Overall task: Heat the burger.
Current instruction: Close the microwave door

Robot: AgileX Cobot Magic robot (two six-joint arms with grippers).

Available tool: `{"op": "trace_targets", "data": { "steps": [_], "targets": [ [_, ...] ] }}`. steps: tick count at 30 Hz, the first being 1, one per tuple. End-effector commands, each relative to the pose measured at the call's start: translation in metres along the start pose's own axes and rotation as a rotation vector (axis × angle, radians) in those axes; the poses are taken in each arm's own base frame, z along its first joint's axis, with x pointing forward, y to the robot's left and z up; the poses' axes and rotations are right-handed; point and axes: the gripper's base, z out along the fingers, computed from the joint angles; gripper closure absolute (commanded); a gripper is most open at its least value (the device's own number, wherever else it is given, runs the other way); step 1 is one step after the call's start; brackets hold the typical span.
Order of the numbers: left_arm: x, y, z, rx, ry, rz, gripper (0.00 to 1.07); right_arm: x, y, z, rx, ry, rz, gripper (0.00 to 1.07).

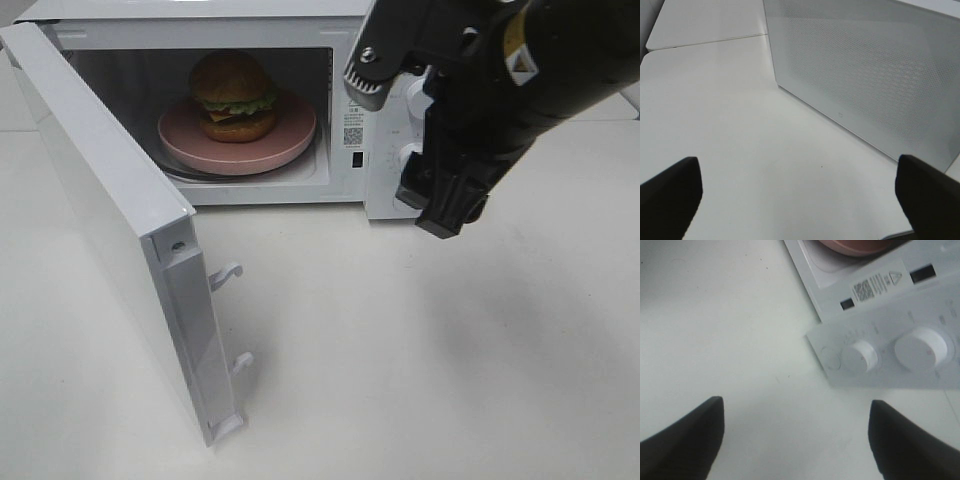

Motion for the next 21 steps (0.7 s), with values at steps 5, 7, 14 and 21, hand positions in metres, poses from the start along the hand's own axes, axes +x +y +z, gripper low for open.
{"op": "trace_targets", "data": {
  "steps": [5, 7, 14, 21],
  "targets": [
    [0.001, -0.001, -0.002, -0.002, -0.032, 0.0, 0.09, 0.021, -0.006, -0.04, 0.038, 0.069, 0.257, 0.31],
    [0.001, -0.001, -0.002, -0.002, -0.032, 0.0, 0.09, 0.028, -0.009, -0.055, 0.054, 0.095, 0.316, 0.31],
    [0.001, -0.001, -0.002, -0.002, -0.032, 0.0, 0.09, 0.057, -0.011, -0.094, 0.087, 0.231, 0.386, 0.31],
    [0.001, -0.001, -0.002, -0.002, -0.032, 0.0, 0.09, 0.089, -0.004, -0.129, 0.099, 0.221, 0.437, 0.31]
  ]
}}
